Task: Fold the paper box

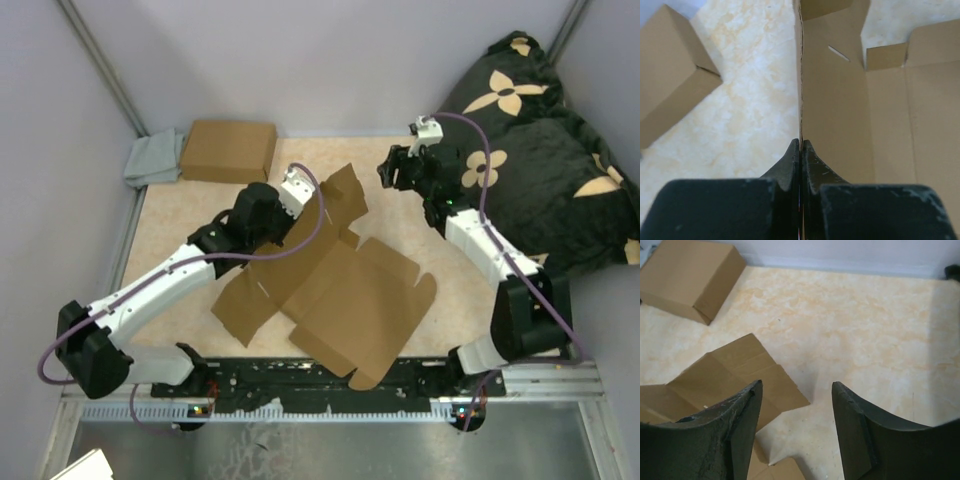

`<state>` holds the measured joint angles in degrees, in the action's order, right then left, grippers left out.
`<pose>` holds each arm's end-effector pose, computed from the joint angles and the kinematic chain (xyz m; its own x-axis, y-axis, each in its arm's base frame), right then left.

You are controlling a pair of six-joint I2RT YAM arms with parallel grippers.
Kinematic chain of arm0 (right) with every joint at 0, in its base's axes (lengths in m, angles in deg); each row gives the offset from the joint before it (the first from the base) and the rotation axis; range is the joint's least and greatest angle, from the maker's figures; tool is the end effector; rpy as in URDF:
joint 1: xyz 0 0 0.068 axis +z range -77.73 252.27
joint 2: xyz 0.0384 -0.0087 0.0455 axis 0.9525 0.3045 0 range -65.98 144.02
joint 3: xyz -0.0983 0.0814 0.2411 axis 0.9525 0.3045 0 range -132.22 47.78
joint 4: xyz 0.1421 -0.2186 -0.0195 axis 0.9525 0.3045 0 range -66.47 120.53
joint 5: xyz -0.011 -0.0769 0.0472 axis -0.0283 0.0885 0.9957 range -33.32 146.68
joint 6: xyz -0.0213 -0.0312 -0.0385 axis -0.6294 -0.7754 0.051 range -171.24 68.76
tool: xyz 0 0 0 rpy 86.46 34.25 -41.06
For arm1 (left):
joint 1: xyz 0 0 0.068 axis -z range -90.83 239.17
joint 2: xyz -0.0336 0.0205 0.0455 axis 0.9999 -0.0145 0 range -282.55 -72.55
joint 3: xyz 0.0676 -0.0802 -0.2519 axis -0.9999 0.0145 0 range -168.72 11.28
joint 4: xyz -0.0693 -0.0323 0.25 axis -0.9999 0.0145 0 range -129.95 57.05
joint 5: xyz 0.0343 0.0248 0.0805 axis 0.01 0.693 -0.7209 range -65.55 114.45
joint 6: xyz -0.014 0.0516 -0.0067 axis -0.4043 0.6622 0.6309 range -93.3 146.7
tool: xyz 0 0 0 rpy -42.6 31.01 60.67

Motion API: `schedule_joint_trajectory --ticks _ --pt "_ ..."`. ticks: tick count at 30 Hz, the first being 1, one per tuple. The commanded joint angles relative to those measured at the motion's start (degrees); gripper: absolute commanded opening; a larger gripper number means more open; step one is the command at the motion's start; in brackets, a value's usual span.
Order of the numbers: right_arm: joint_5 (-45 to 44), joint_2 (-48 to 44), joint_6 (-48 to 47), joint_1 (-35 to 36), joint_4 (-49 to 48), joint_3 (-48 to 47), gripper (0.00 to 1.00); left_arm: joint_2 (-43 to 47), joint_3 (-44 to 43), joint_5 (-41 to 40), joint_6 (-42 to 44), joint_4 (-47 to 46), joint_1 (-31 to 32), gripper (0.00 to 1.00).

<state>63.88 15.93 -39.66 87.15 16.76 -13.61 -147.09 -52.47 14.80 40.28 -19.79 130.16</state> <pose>0.3270 0.0914 0.3192 -0.2998 0.1264 -0.9456 -0.3187 0.9210 0.2242 0.2267 -0.1890 0.3250 -0.2510 0.5249 -0.8133 0.6143 0.7357 0.2852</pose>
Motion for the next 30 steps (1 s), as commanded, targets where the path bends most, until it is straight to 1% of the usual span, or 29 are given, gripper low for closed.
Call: schedule_joint_trajectory --ticks 1,3,6,8,12,15,16,19,21,25,30 --pt "2.1 5.1 -0.8 -2.3 -1.5 -5.0 0.58 3.2 4.1 -13.5 7.6 -8.4 4.3 0.00" --pt "5.2 8.6 0.1 -4.1 -1.5 -7.5 0.56 3.7 5.4 -16.0 9.6 -10.3 5.8 0.00" --pt "11.3 15.4 1.0 -6.4 -2.4 -11.6 0.53 5.1 7.2 -17.0 13.1 -13.6 7.7 0.00" --pt "15.1 18.9 -0.2 -7.1 -1.9 -15.3 0.51 6.3 8.5 -15.2 15.1 -15.6 8.2 0.00" --pt "22.9 25.8 -4.2 -7.3 1.0 -21.5 0.51 7.9 10.6 -7.8 17.1 -18.3 8.2 0.00" --pt "28.4 29.6 -4.3 -7.3 -1.2 -22.5 0.50 7.1 10.6 -5.2 18.4 -19.0 8.2 0.00" --pt "31.1 30.6 -3.9 -7.3 -2.8 -22.1 0.49 6.3 10.3 -4.9 19.0 -19.0 8.2 0.00" --pt "35.1 31.5 -1.9 -7.3 -9.0 -18.8 0.47 3.5 9.4 -5.6 20.7 -19.8 8.2 0.00" --pt "37.0 30.4 -1.1 -7.2 -13.2 -15.2 0.48 1.4 8.5 -7.1 21.1 -20.4 8.2 0.00" --pt "40.3 26.0 -0.8 -7.3 -18.5 -7.8 0.48 -3.4 6.2 -10.1 21.8 -21.0 8.2 0.00" --pt "41.4 20.3 -2.2 -7.3 -18.0 -0.9 0.48 -6.3 3.8 -12.0 21.8 -18.9 9.3 0.00"
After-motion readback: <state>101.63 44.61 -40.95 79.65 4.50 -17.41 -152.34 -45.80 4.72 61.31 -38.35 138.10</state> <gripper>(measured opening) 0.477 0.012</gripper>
